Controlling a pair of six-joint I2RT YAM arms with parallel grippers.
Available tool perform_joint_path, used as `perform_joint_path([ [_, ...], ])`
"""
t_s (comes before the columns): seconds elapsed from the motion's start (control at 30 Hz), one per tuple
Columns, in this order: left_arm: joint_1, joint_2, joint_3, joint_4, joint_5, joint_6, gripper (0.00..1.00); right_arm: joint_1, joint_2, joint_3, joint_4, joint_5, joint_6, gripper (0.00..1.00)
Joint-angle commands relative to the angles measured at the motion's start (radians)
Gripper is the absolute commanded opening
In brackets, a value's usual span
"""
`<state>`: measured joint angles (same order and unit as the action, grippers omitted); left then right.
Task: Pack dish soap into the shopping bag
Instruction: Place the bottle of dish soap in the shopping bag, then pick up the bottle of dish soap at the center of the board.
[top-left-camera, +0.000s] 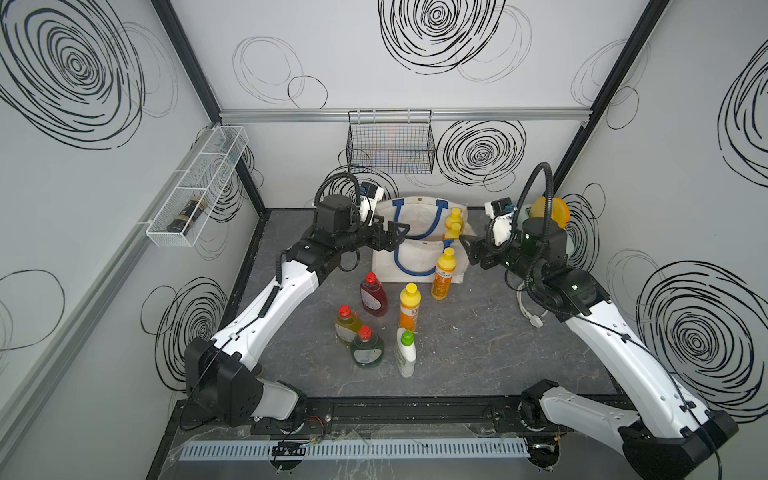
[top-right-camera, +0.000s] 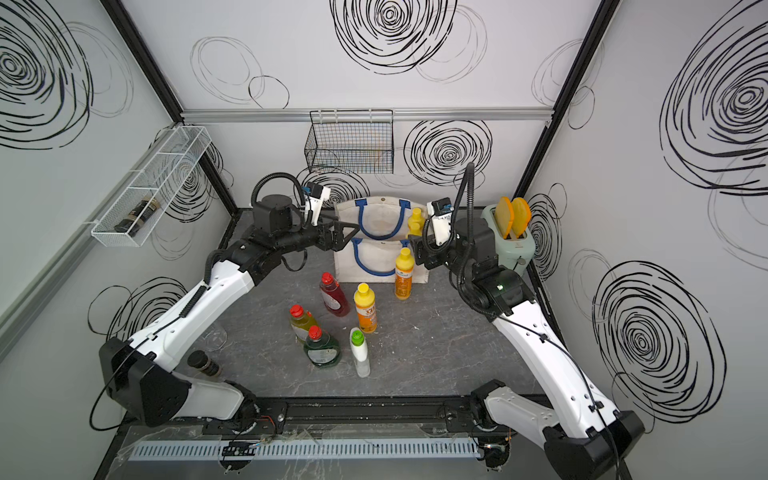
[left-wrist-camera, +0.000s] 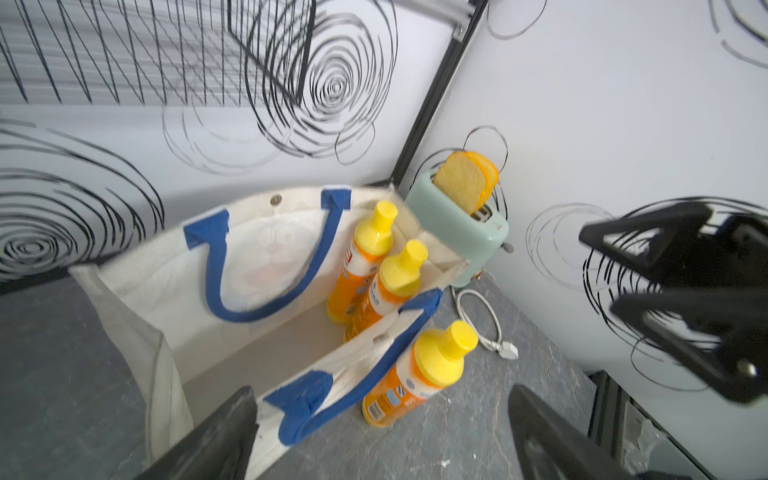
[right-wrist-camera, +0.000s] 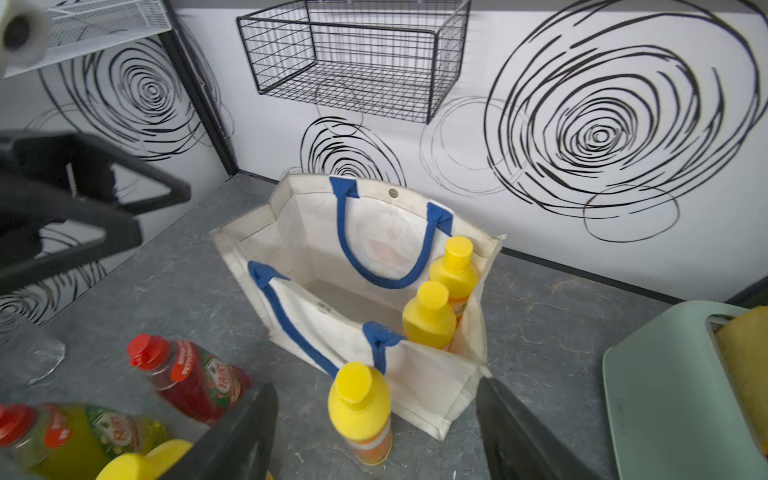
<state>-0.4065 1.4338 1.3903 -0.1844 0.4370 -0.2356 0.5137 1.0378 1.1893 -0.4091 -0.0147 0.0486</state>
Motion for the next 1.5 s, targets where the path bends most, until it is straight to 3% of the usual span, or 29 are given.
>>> perform_joint_path([
  [0.0, 0.019, 0.036, 0.038, 0.000, 0.011, 0.018, 0.96, 0.068, -0.043, -0.052, -0.083, 0.024, 0.007, 0.81],
  [0.23, 0.042, -0.007, -0.096, 0.078, 0.029, 0.006, 0.96, 0.100, -0.085, -0.130, -0.066, 0.005, 0.057, 0.81],
  [0.57, 0.062, -0.008, -0.129, 0.124, 0.100, -0.054, 0.96, 0.100, -0.080, -0.196, 0.014, -0.003, 0.116, 0.81],
  [0.93, 0.103, -0.005, -0.156, 0.175, 0.138, -0.102, 0.96, 0.097, -0.080, -0.281, 0.124, 0.021, 0.085, 0.79],
  [1.2, 0.107, -0.001, -0.168, 0.194, 0.143, -0.113, 0.96, 0.048, -0.050, -0.316, 0.199, -0.012, 0.102, 0.64],
  [1.47, 0.106, -0.006, -0.168, 0.193, 0.141, -0.113, 0.96, 0.001, -0.020, -0.317, 0.243, -0.039, 0.102, 0.64],
])
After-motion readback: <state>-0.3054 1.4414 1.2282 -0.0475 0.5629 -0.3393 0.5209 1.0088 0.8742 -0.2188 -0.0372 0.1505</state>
